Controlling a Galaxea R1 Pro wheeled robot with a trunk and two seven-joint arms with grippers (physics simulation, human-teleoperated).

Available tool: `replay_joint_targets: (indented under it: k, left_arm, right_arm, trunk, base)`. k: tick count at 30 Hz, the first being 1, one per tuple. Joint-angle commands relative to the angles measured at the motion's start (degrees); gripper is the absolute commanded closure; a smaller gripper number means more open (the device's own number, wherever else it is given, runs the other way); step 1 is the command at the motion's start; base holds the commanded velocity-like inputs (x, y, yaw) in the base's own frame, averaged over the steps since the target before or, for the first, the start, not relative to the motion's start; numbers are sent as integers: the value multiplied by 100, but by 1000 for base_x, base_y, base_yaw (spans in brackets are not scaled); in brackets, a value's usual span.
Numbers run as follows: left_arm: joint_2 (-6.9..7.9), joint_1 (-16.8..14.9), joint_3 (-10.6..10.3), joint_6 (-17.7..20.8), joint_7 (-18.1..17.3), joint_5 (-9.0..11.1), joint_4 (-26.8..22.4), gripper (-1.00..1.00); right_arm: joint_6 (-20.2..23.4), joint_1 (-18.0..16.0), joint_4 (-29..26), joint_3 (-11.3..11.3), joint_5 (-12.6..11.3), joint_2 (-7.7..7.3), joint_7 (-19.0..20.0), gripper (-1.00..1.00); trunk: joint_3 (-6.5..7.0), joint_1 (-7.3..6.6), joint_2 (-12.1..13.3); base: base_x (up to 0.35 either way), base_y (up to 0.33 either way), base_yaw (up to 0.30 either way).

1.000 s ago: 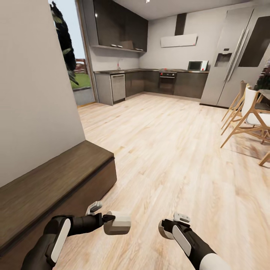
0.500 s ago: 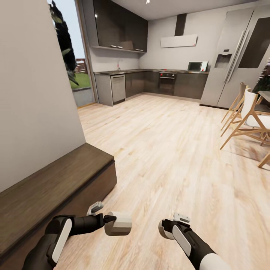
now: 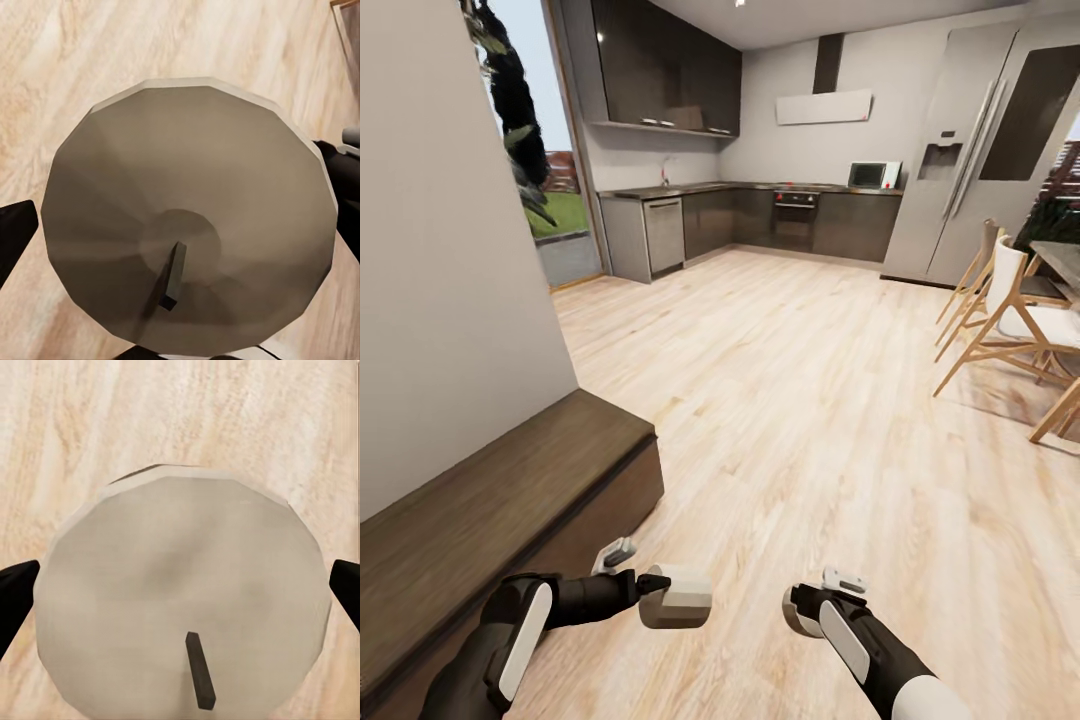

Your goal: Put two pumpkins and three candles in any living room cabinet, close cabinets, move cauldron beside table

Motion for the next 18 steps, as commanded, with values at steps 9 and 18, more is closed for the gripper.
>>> replay_joint_targets:
  k: [9, 18]
  left_arm:
    - [0, 0, 0, 1, 0, 0, 0, 100]
    - [0, 0, -13, -4, 21, -9, 75, 100]
  right_arm:
    - [-6, 1, 2, -5, -5, 1, 1, 100]
    - [-15, 1, 2, -8, -5, -6, -6, 100]
  trunk:
    - [161, -198, 363]
    - [323, -396, 723]
  base:
    - [0, 0, -240]
    - [0, 0, -280]
